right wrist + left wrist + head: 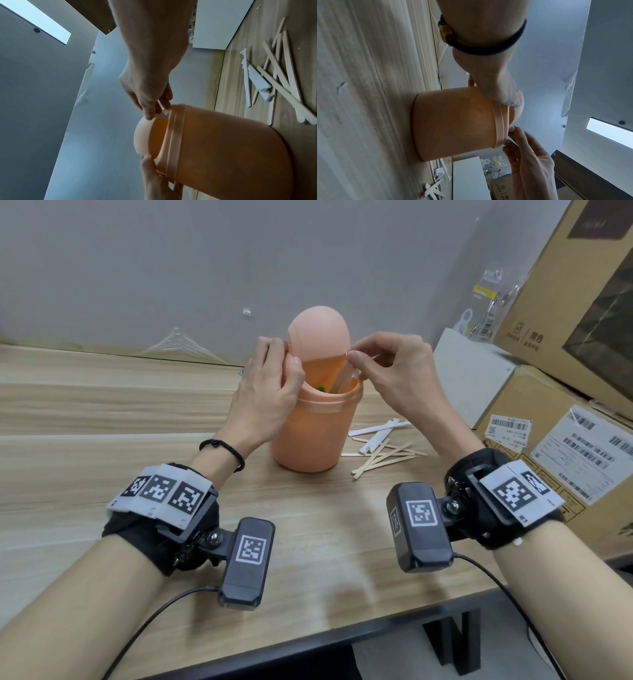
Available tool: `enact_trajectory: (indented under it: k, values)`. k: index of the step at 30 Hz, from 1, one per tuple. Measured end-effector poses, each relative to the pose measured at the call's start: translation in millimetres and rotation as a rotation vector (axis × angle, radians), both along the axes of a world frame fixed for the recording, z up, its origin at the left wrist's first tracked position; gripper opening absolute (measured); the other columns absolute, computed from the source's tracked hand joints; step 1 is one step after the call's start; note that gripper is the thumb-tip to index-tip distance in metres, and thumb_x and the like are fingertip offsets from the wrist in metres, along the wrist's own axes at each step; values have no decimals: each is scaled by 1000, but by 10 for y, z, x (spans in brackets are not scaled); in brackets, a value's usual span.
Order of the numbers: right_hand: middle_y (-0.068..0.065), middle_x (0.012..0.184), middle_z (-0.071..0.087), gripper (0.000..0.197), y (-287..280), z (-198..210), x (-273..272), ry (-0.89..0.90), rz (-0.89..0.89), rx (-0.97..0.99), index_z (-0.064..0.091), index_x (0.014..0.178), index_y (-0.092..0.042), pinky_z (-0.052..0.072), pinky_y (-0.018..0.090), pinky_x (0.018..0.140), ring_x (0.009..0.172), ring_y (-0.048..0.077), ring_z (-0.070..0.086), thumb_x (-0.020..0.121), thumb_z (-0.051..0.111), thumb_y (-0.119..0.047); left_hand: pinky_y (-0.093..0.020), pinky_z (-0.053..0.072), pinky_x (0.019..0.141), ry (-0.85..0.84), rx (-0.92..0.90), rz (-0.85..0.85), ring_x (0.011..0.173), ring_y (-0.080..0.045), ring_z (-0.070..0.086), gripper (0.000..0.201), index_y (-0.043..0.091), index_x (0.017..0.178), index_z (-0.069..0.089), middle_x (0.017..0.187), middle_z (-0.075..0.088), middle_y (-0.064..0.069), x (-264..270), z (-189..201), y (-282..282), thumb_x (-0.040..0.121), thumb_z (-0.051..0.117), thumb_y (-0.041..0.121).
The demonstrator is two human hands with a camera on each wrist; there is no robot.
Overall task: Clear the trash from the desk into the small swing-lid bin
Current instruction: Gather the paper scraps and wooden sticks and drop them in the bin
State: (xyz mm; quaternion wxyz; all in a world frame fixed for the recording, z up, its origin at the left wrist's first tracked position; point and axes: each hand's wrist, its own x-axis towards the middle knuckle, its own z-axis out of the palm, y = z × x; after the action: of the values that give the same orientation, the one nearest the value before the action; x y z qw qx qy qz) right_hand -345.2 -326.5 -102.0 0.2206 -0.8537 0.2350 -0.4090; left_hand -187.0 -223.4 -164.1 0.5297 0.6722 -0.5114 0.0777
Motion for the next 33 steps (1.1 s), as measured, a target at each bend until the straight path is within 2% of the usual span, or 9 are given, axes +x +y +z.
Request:
enact_trajectory:
  k: [6,7,10,13,18,22,25,30,33]
  values:
    - [-7,70,69,6,-75,31,81,104,-80,50,77,85,-18,52,14,69,67,4,63,84,71,-20,-39,38,79,-14,-2,-1,85,-19,39,24,16,89,36,100,35,0,7,-4,-7,96,29,38]
    - [-4,71,69,5,-90,33,101,108,-90,77,77,84,-19,53,17,70,68,6,62,84,72,-21,-38,37,78,-19,-3,-1,85,-19,39,25,16,89,36,100,35,0,9,-4,-5,96,28,38]
    - [6,76,72,7,-119,28,167,99,-103,215,71,72,-23,58,39,81,72,13,64,79,73,-22,-38,38,79,-19,-7,-8,85,-19,40,24,15,89,37,101,36,0,23,-5,-5,96,29,37]
    - [3,78,72,13,-124,9,232,79,-126,292,62,69,-24,57,45,82,78,18,67,78,72,-22,-37,38,79,-26,-8,-8,85,-18,40,27,16,89,37,101,36,0,21,-6,1,95,27,40]
    - [0,98,69,14,-122,-93,279,97,-131,343,55,92,-26,57,41,83,97,19,66,88,61,-38,-41,40,80,-24,-14,8,87,-20,42,33,16,90,38,102,36,1,30,-10,1,92,26,46]
    - [-1,95,72,22,-139,-46,292,188,-187,250,61,101,-22,54,40,86,103,21,63,88,57,-39,-40,40,77,-34,-54,21,85,-19,41,30,16,89,38,100,37,1,32,-33,-24,92,28,45]
    - [3,94,72,12,-127,4,319,286,-210,131,56,95,-21,46,30,74,97,22,61,88,56,-30,-39,40,75,-14,-86,8,85,-18,41,28,17,87,40,99,37,3,64,-55,-50,94,31,42]
    - [4,91,67,6,-160,16,431,300,-289,145,54,90,-22,57,40,79,90,26,64,84,54,-20,-33,38,73,21,-128,-62,83,-13,40,24,19,85,40,98,36,4,119,-82,-85,95,35,40]
    - [5,88,65,6,-157,8,443,245,-277,253,54,88,-20,62,42,67,82,24,67,83,57,-19,-32,40,75,50,-157,-83,83,-11,40,21,22,84,40,98,36,4,146,-94,-119,96,37,38]
